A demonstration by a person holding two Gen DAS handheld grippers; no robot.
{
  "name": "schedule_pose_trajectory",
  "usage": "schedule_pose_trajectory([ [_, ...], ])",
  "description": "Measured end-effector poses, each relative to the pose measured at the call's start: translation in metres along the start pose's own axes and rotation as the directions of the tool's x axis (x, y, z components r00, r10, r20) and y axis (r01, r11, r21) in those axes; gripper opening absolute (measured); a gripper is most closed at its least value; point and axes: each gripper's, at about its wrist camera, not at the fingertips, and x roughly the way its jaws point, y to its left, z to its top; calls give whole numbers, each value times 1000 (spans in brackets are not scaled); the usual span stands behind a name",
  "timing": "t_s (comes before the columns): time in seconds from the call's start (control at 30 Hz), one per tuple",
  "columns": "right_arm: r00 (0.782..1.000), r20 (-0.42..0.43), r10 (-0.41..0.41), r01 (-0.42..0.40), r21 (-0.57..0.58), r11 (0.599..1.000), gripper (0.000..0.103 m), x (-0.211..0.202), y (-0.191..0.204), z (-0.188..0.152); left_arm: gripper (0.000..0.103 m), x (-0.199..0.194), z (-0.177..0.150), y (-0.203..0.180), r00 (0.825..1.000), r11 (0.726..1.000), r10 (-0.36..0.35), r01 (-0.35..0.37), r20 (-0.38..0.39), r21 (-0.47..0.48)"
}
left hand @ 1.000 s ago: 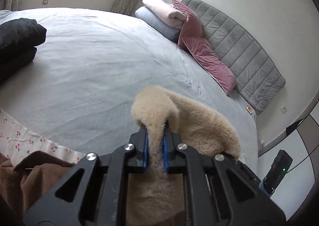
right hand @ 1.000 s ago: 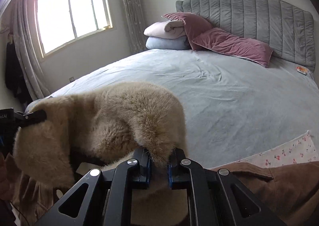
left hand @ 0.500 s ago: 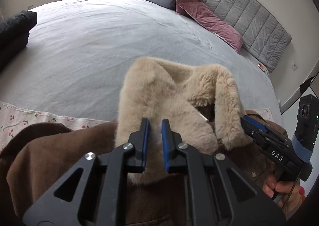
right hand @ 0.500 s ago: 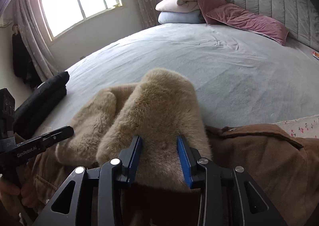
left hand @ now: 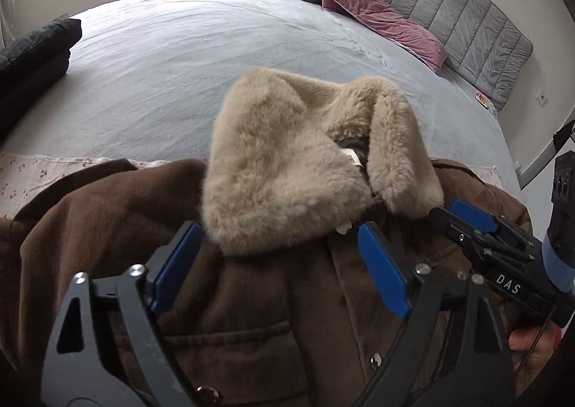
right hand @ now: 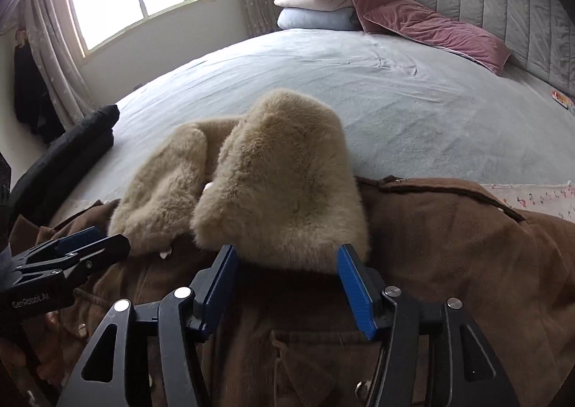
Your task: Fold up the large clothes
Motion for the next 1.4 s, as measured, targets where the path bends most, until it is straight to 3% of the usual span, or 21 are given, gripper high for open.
schedule_pose_trajectory([
  [0.13,999,15,30,-30,3,1000,77,-66,9,-31,90,-58,-26,7,1000,1000,-8,8,-3,-19],
  [0.4,998,-57,-28,26,-28,999,83,-152,30,-104,95,-155,-81,76,990,985,141,-139,5,-102],
  [0.57,995,-100,-16,18,15,1000,84,-166,35,-140,95,-188,-106,154,959,939,285,-278,7,-202],
  [0.73,992,-125,-5,8,21,1000,84,-170,44,-152,95,-194,-126,231,933,876,357,-353,-51,-328],
  [0.83,993,-120,2,0,14,1000,84,-170,49,-156,95,-201,-139,269,940,850,339,-328,-48,-412],
  [0.97,992,-122,7,-5,17,1000,84,-167,50,-159,95,-212,-151,305,964,835,266,-224,13,-503],
  [1.17,990,-143,2,-1,6,1000,84,-158,55,-162,85,-216,-151,347,968,793,224,-116,110,-597],
  [1.23,989,-145,0,0,0,1000,84,-156,58,-163,82,-208,-147,360,965,767,242,-127,100,-629],
  [1.27,989,-147,1,-1,-4,1000,84,-155,59,-164,75,-204,-146,367,966,747,242,-125,92,-652],
  [1.4,988,-156,-3,0,-18,1000,84,-151,64,-166,59,-192,-144,391,976,665,149,18,157,-746],
])
